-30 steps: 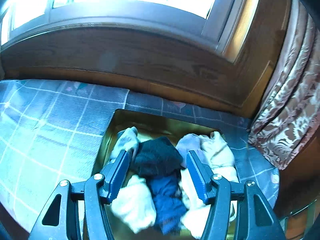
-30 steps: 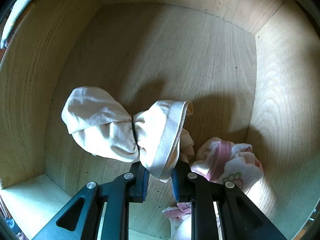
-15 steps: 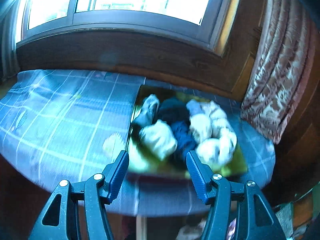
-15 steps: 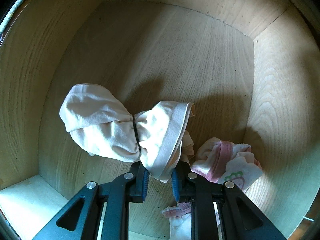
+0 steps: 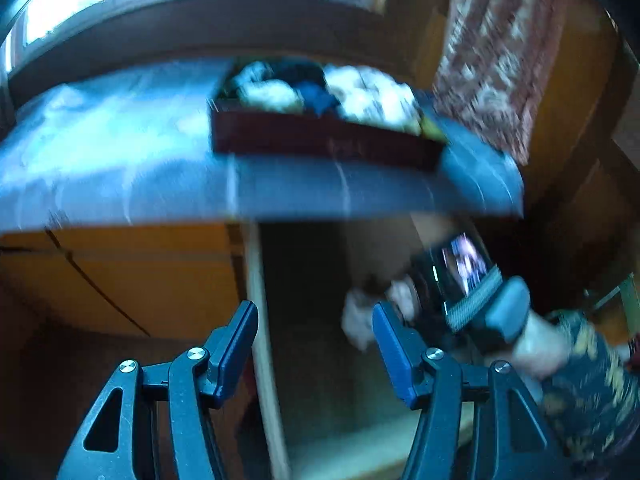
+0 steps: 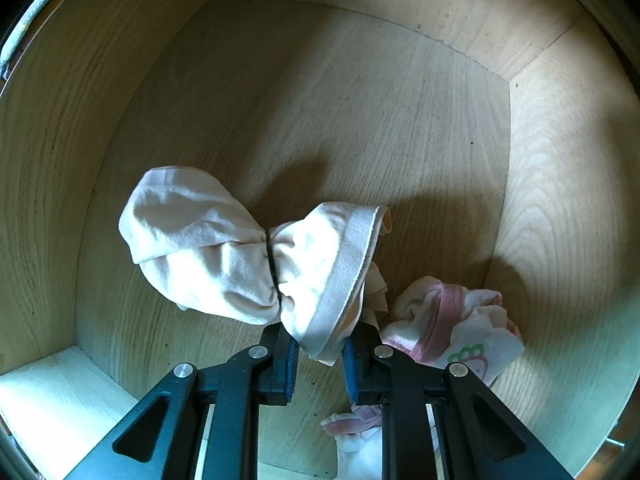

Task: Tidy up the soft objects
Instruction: 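Move the left gripper back into the drawer toward the strawberry-print socks, then lift the cream socks toward the gold box with the right gripper while the left grasps the strawberry socks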

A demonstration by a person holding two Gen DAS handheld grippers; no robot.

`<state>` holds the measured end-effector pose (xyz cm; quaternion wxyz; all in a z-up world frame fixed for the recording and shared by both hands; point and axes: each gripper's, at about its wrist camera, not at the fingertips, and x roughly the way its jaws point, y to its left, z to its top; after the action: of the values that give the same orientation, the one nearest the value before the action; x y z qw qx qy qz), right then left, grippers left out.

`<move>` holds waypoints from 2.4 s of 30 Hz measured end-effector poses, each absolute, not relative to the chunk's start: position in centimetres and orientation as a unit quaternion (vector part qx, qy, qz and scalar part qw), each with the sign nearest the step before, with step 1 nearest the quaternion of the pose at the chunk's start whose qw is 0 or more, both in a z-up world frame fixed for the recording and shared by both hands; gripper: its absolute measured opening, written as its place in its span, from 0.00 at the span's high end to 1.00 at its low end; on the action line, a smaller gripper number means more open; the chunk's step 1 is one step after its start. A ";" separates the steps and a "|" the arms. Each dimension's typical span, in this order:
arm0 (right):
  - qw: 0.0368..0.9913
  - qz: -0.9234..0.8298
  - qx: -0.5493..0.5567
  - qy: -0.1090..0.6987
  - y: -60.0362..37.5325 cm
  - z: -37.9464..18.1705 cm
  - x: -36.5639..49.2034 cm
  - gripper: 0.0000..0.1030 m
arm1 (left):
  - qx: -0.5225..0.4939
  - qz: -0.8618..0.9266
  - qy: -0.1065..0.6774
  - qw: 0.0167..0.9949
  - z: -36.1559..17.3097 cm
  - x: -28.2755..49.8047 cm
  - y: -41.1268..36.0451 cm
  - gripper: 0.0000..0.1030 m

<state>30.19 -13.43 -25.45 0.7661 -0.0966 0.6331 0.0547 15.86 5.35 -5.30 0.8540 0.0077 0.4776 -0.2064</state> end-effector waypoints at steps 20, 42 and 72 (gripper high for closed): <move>0.766 0.055 -0.093 0.633 -14.0 -25.2 30.4 0.83 | 0.011 -0.229 0.497 0.837 -9.3 11.0 3.0 0.41; 0.790 0.058 -0.066 0.607 -15.7 -23.2 29.5 0.87 | 0.047 -0.241 0.515 0.821 -11.9 8.9 2.1 0.41; 0.833 0.077 -0.065 0.543 -16.2 -17.8 25.5 0.87 | 0.151 -0.257 0.608 0.736 -17.1 11.7 -3.4 0.41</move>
<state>25.47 -16.19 -17.81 0.8334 -0.0646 0.5433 0.0775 11.73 -3.44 -17.07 0.7359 0.1510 0.6078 -0.2571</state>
